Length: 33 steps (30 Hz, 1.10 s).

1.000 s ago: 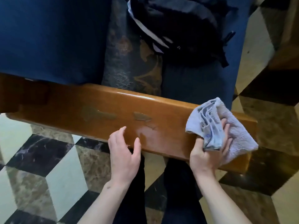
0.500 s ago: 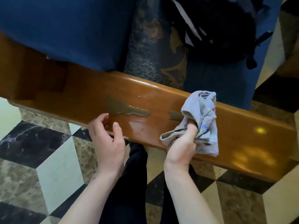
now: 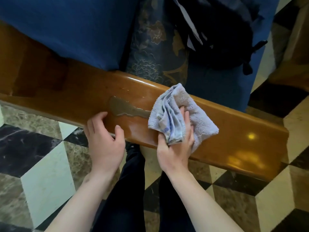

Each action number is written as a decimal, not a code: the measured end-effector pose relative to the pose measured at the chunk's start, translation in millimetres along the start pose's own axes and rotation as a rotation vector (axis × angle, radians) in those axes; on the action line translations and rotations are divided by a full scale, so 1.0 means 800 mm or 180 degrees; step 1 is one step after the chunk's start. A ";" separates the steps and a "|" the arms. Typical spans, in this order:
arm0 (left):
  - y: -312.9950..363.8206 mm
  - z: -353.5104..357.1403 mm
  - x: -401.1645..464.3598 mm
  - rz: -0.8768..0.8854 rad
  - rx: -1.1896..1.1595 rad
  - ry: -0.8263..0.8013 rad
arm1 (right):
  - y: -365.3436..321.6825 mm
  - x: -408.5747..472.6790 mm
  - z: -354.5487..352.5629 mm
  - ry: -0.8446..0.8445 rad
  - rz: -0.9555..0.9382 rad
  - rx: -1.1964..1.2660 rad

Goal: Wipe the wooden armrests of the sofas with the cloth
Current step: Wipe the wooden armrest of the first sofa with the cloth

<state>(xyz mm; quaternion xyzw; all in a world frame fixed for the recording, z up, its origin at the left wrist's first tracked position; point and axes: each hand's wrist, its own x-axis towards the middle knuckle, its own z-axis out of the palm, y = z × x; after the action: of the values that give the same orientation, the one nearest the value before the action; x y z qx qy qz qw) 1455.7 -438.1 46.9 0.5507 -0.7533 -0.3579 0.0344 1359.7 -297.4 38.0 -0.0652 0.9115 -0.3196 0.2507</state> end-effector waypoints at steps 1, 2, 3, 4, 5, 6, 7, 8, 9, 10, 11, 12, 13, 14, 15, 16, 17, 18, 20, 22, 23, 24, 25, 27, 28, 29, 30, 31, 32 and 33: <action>0.002 0.006 -0.007 0.0001 0.0042 0.0008 | 0.009 0.002 -0.006 -0.0017 -0.0249 -0.0186; 0.006 0.013 -0.016 0.0017 0.0096 0.0016 | 0.020 0.006 -0.015 -0.0019 -0.0589 -0.0438; 0.008 0.021 -0.026 0.0023 0.0151 0.0021 | 0.032 0.010 -0.023 -0.0034 -0.0964 -0.0739; 0.008 0.027 -0.035 0.0021 0.0195 0.0025 | 0.044 0.014 -0.029 -0.0067 -0.1292 -0.0979; 0.009 0.034 -0.046 0.0039 0.0226 0.0019 | 0.055 0.018 -0.036 -0.0130 -0.1548 -0.1130; 0.013 0.043 -0.059 0.0106 0.0253 -0.0021 | 0.071 0.021 -0.049 -0.0190 -0.1737 -0.1215; 0.015 0.051 -0.071 0.0182 0.0274 -0.0073 | 0.085 0.024 -0.058 -0.0251 -0.1915 -0.1298; 0.018 0.057 -0.082 0.0269 0.0302 -0.0146 | 0.099 0.027 -0.067 -0.0313 -0.2096 -0.1407; 0.024 0.065 -0.094 0.0388 0.0343 -0.0237 | 0.115 0.030 -0.080 -0.0369 -0.2278 -0.1538; 0.030 0.074 -0.106 0.0513 0.0386 -0.0332 | 0.130 0.034 -0.093 -0.0435 -0.2471 -0.1673; 0.038 0.083 -0.117 0.0630 0.0430 -0.0438 | 0.146 0.039 -0.108 -0.0503 -0.2652 -0.1797; 0.046 0.091 -0.127 0.0744 0.0468 -0.0544 | 0.160 0.045 -0.122 -0.0571 -0.2811 -0.1902; 0.054 0.098 -0.134 0.0849 0.0499 -0.0644 | 0.173 0.051 -0.136 -0.0654 -0.2942 -0.1999; 0.063 0.105 -0.141 0.0949 0.0525 -0.0739 | 0.186 0.057 -0.151 -0.0730 -0.3037 -0.2085; 0.071 0.112 -0.147 0.1041 0.0549 -0.0832 | 0.200 0.062 -0.167 -0.0781 -0.3105 -0.2166; 0.078 0.118 -0.150 0.1126 0.0581 -0.0910 | 0.213 0.069 -0.183 -0.0807 -0.3158 -0.2231; 0.086 0.124 -0.153 0.1227 0.0635 -0.0960 | 0.227 0.077 -0.201 -0.0813 -0.3189 -0.2275; 0.094 0.131 -0.155 0.1345 0.0708 -0.0992 | 0.244 0.085 -0.223 -0.0768 -0.3197 -0.2290; 0.105 0.143 -0.156 0.1489 0.0823 -0.1008 | 0.276 0.102 -0.264 -0.0464 -0.3108 -0.2210; 0.114 0.155 -0.155 0.1527 0.0886 -0.1031 | 0.304 0.109 -0.291 0.0114 -0.2623 -0.1923; 0.118 0.161 -0.156 0.1524 0.0906 -0.1050 | 0.310 0.106 -0.294 0.0445 -0.2207 -0.1752; 0.121 0.165 -0.157 0.1515 0.0918 -0.1050 | 0.310 0.099 -0.289 0.0787 -0.1714 -0.1603; 0.124 0.170 -0.157 0.1508 0.0933 -0.1032 | 0.303 0.091 -0.277 0.1096 -0.1195 -0.1493; 0.128 0.177 -0.158 0.1479 0.0974 -0.0982 | 0.273 0.075 -0.242 0.1543 -0.0230 -0.1320; 0.129 0.180 -0.158 0.1465 0.0993 -0.0956 | 0.253 0.072 -0.223 0.1724 0.0190 -0.1200; 0.129 0.181 -0.157 0.1453 0.1011 -0.0928 | 0.231 0.073 -0.205 0.1879 0.0577 -0.1062; 0.129 0.183 -0.156 0.1445 0.1028 -0.0895 | 0.209 0.079 -0.192 0.1991 0.0910 -0.0936; 0.130 0.184 -0.153 0.1454 0.1047 -0.0863 | 0.190 0.088 -0.182 0.2047 0.1162 -0.0841; 0.130 0.185 -0.151 0.1471 0.1051 -0.0832 | 0.174 0.098 -0.176 0.2047 0.1279 -0.0807; 0.130 0.184 -0.146 0.1482 0.1015 -0.0798 | 0.162 0.107 -0.172 0.1996 0.1231 -0.0851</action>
<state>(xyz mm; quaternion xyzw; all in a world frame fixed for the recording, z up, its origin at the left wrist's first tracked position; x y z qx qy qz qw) 1351.9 -249.9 38.2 0.3134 -0.9042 -0.2828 -0.0645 1222.3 -143.7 14.7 0.1765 0.9729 -0.1492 0.0049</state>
